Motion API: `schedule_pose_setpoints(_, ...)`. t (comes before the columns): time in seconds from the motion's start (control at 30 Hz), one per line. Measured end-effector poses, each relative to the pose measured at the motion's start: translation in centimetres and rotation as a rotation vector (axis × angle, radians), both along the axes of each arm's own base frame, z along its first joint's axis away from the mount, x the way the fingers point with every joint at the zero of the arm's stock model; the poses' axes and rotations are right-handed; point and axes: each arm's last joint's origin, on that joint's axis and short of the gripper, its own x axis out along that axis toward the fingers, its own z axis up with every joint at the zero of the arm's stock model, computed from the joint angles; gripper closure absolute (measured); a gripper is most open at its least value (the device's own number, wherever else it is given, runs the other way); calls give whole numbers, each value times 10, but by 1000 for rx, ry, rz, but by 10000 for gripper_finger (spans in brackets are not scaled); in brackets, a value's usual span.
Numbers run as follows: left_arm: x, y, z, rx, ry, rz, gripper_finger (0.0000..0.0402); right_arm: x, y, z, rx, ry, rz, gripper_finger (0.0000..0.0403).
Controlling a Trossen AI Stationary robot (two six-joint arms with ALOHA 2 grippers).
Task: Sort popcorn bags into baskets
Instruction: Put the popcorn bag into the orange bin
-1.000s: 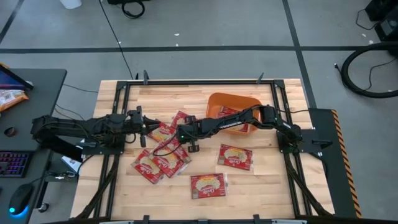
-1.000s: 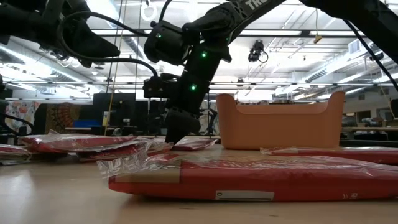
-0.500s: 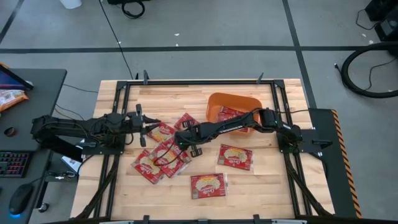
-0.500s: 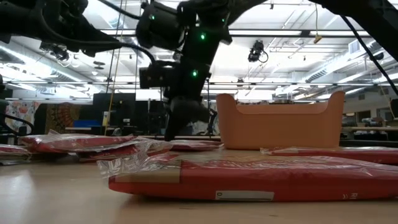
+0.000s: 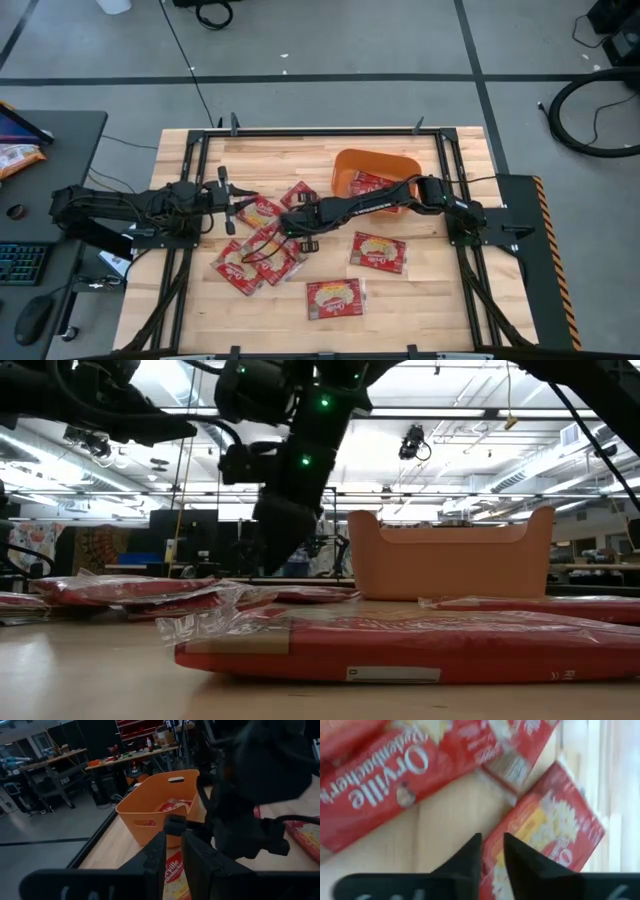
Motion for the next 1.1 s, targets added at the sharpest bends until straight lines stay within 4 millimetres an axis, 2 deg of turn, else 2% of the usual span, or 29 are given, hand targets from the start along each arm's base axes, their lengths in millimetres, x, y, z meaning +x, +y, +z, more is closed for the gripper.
schedule_pose_setpoints(0.17, 0, 0, 0, 22, 3, -2, 338, -10, 7, -18, -53, 39, -46, 234)
schedule_pose_setpoints(0.3, 0, 0, 1, 23, -10, -2, 338, -12, 7, -18, -129, 42, -78, 195)
schedule_pose_setpoints(0.43, 0, 0, 2, 25, -16, -2, 338, -14, 3, -21, -77, 58, -85, 173)
schedule_pose_setpoints(0.6, 0, 0, 2, 25, -16, -2, 338, -19, -9, -28, -47, 91, -120, 173)
schedule_pose_setpoints(0.73, 0, 0, 2, 25, -16, -2, 338, -22, -15, -32, -15, 105, -123, 195)
schedule_pose_setpoints(0.83, 0, 0, 2, 25, -18, -2, 338, -22, -18, -34, 38, 116, -108, 230)
schedule_pose_setpoints(1.1, 0, 0, 2, 24, -18, -2, 338, -23, -14, -37, 89, 152, -25, 386)
